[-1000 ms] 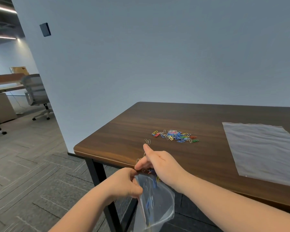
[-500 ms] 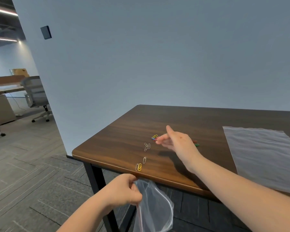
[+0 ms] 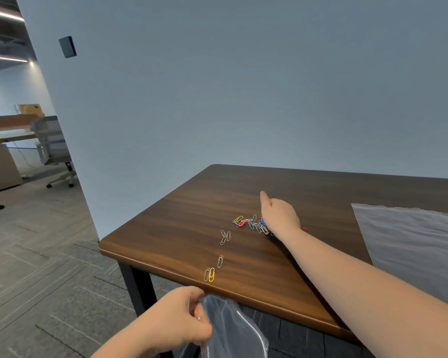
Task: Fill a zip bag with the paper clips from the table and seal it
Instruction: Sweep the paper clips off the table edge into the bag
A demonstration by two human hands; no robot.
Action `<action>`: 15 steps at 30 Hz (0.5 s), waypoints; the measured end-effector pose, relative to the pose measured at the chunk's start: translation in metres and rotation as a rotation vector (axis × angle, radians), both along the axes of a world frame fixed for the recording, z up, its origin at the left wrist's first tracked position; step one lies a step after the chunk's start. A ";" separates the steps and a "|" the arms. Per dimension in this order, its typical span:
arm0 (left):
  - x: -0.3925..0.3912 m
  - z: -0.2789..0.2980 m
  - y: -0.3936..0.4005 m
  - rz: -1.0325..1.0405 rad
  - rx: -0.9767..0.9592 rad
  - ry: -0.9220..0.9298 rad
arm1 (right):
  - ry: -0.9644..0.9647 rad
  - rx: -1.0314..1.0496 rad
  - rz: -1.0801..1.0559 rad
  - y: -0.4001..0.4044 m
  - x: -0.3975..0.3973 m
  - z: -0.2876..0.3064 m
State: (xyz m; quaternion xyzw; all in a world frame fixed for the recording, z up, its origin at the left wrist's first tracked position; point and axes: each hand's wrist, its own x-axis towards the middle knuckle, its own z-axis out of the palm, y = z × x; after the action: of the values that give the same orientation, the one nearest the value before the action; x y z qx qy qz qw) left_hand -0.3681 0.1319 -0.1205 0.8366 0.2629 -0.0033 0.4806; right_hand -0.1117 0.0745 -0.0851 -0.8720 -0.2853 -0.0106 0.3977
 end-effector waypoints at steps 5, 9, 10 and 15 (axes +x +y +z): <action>-0.002 0.003 -0.002 -0.021 -0.004 -0.038 | 0.061 0.020 0.143 0.029 -0.008 -0.001; -0.003 0.002 -0.004 -0.024 0.008 -0.074 | 0.077 0.031 0.316 0.039 -0.022 -0.003; -0.003 0.002 -0.004 -0.022 0.012 -0.079 | 0.072 0.016 0.354 0.040 -0.025 -0.004; -0.002 0.002 -0.003 -0.017 0.013 -0.048 | 0.000 0.043 0.432 0.032 -0.038 -0.002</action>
State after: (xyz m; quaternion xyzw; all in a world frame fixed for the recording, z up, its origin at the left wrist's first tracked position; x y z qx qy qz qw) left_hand -0.3702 0.1287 -0.1184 0.8417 0.2443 0.0143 0.4813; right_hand -0.1493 0.1060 -0.0869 -0.7819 -0.4654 0.0687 0.4091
